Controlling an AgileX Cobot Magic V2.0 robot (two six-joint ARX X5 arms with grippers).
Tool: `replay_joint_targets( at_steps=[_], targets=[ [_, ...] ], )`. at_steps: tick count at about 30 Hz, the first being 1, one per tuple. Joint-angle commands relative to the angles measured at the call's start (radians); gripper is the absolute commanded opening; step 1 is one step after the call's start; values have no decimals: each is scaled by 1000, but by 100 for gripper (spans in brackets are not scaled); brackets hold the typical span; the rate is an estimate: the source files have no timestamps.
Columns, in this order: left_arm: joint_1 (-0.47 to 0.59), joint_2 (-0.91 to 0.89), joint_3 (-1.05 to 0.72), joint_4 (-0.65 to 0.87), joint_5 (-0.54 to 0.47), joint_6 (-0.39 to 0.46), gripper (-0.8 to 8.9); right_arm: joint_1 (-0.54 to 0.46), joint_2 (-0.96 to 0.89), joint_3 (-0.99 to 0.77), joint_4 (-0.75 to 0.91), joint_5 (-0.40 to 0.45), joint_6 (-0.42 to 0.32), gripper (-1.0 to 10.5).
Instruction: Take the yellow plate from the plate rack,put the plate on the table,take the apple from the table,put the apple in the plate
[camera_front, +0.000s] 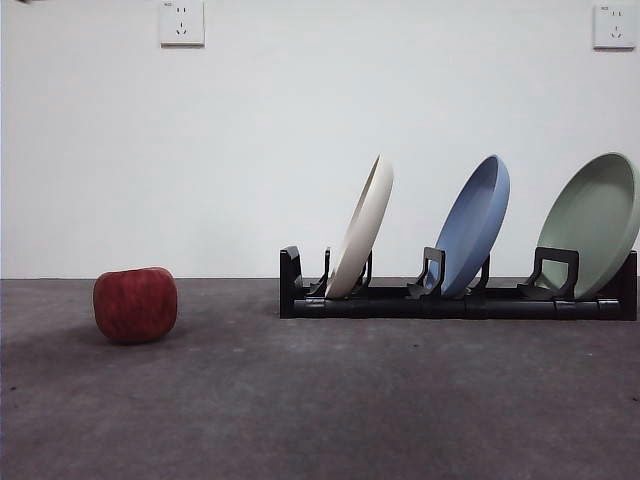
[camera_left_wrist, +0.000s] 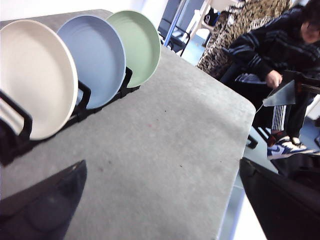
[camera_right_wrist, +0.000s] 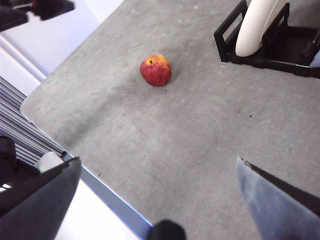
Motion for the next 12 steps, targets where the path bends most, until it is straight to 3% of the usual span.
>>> replay_joint_targets(
  at_steps=[1,6,12],
  targets=[
    [-51,97,63,21,-48,51,575,1,14,10,6,-5,-10,545],
    [-120,293,202,35,-101,100,574,1,46,42,5,-8,-10,545],
    [-163,500,334,111,-129,101,572,1,102,114,5,-11,-10,544]
  ],
)
